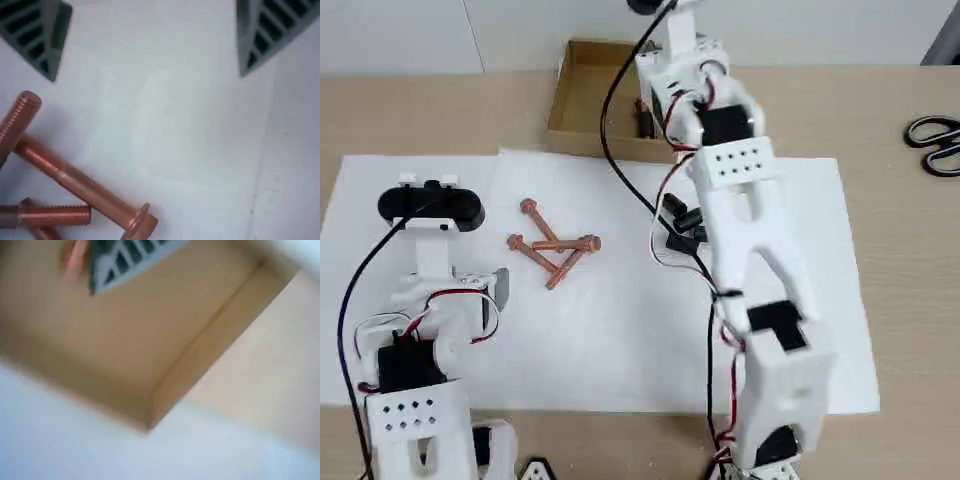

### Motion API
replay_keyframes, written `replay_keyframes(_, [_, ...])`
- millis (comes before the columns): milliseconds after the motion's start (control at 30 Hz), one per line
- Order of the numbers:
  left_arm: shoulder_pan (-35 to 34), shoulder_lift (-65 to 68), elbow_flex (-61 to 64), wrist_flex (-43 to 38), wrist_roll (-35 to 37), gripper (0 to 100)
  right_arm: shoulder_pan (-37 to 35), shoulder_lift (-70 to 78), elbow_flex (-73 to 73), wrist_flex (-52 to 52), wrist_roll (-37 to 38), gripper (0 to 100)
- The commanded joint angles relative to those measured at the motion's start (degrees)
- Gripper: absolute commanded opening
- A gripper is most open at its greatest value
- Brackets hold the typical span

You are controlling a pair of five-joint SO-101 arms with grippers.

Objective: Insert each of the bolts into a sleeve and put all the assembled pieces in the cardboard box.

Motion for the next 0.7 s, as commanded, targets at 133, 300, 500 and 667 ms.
replay_keyframes(133, [-0.26, -0.79, -2.15, 0.00, -0.18, 22, 0.48, -15.78, -2.99, 23.96, 0.26, 16.9])
replay_keyframes(300, [-0.26, -0.79, -2.07, 0.00, -0.18, 22, 0.57, -20.00, -2.81, 40.31, 0.44, 16.9])
replay_keyframes(500, [-0.26, -0.79, -1.89, 0.00, -0.18, 22, 1.98, -20.97, 1.23, 48.22, 0.62, 16.9])
replay_keyframes(667, [-0.26, -0.79, -1.80, 0.00, -0.18, 22, 2.77, -18.33, 11.34, 44.70, 0.79, 17.2])
